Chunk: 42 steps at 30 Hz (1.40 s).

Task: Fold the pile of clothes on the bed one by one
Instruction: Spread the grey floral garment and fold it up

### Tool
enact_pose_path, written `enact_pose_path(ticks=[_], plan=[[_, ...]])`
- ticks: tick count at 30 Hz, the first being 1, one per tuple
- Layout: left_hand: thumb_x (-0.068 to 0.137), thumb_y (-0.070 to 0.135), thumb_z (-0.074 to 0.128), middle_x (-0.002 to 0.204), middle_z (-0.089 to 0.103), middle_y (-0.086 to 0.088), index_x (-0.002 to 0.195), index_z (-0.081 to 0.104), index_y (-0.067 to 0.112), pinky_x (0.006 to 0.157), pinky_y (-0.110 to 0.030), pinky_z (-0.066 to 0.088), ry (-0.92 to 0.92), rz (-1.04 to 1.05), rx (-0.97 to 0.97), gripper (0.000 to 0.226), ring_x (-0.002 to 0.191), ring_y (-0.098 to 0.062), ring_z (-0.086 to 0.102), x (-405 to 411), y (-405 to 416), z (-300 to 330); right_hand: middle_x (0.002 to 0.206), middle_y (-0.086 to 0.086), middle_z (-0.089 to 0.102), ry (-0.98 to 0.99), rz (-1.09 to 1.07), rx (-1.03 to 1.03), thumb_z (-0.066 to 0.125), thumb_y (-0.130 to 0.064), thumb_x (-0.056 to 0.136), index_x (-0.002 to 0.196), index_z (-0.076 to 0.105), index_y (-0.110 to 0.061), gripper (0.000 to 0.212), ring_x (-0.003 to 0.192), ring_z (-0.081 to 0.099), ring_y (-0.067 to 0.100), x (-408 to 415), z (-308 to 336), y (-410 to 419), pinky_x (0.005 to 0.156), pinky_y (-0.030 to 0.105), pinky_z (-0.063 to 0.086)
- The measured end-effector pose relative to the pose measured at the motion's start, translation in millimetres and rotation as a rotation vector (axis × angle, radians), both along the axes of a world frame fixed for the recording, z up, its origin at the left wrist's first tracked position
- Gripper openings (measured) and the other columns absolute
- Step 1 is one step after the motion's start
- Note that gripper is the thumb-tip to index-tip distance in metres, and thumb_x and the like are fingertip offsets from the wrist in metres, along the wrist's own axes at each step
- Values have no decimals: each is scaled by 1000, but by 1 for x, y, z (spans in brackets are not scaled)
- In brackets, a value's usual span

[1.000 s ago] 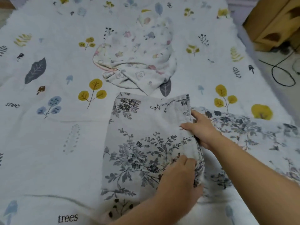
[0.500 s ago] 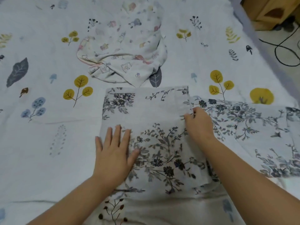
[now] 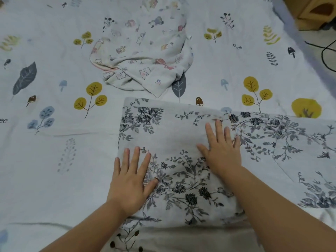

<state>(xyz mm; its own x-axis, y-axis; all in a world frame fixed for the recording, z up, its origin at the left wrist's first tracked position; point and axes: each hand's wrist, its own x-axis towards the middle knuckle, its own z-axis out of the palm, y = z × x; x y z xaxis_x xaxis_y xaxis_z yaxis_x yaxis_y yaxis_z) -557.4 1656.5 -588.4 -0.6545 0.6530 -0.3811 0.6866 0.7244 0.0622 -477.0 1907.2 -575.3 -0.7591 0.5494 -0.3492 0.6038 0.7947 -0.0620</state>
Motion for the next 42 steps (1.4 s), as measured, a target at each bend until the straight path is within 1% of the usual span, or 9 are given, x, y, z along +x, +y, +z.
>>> enact_pose_path(ticks=[5, 10, 14, 22, 27, 30, 34, 37, 42], plan=[[60, 74, -34, 146, -36, -1, 135, -33, 35, 108, -40, -26, -71, 17, 81, 84, 133, -23, -39, -9, 5, 10, 150, 2, -33, -92, -26, 3, 16, -57, 95, 143, -24, -29, 68, 143, -19, 27, -8, 9, -2, 114, 55, -7], [79, 65, -5, 156, -15, 2, 148, -1, 31, 114, -43, -7, 19, 122, 228, 77, 143, -20, -16, -56, 10, 39, 156, 12, -16, 122, 94, 35, 11, -55, 96, 148, -10, -19, 67, 142, -19, 28, 5, 46, -59, 112, 48, -11], [94, 57, 13, 155, -21, 1, 148, -8, 30, 114, -47, -8, 101, -12, 91, 63, 143, -23, -16, -102, 32, 33, 149, 20, 28, 131, 92, 84, 10, -59, 94, 143, 31, -16, 69, 136, 22, 37, 47, 14, -82, 106, 55, 9], [97, 52, 17, 155, -22, 1, 147, -13, 31, 117, -43, 0, -99, -81, -189, 62, 144, -22, -15, -138, 54, 14, 143, 22, 38, 66, 26, 115, 10, -58, 95, 140, 37, -13, 69, 133, 33, 40, 65, -9, -73, 103, 56, 16], [97, 41, 37, 151, 18, -17, 147, 21, 20, 112, -39, 25, -65, 37, 188, 57, 136, -35, 25, -138, 50, 33, 102, 15, 62, 679, 120, -49, 49, -23, 84, 105, 60, -9, 28, 96, 53, 24, 34, 30, -129, 88, 41, 49], [96, 33, 43, 135, 37, -20, 141, 32, 14, 96, -35, 36, -196, 360, 365, 50, 117, -36, 45, -132, 47, 41, 67, -1, 58, 617, 361, -215, 58, -23, 69, 66, 64, -17, 10, 63, 56, 15, 8, 42, -187, 56, 29, 53], [95, 31, 50, 121, 54, -17, 127, 42, 2, 87, -35, 39, -300, 522, 336, 45, 108, -33, 52, -136, 43, 42, 61, -4, 58, 436, 442, -86, 60, -40, 51, 55, 67, -21, 20, 62, 59, 17, -5, 23, -238, 70, 30, 39], [91, 27, 57, 86, 58, -13, 80, 54, 11, 74, -33, 41, -304, 548, 352, 20, 83, -29, 55, -143, 40, 40, 54, 2, 59, 377, 425, 31, 42, -20, 59, 49, 66, -16, 26, 54, 58, 21, -10, 19, -252, 66, 34, 29], [87, 21, 63, 62, 44, -5, 59, 37, 15, 64, -30, 38, -261, 609, 375, 38, 68, -24, 46, -151, 42, 39, 49, 3, 45, 662, 538, 123, 41, 2, 77, 49, 53, -15, 35, 47, 45, 18, 8, 22, -257, 57, 33, 33]])
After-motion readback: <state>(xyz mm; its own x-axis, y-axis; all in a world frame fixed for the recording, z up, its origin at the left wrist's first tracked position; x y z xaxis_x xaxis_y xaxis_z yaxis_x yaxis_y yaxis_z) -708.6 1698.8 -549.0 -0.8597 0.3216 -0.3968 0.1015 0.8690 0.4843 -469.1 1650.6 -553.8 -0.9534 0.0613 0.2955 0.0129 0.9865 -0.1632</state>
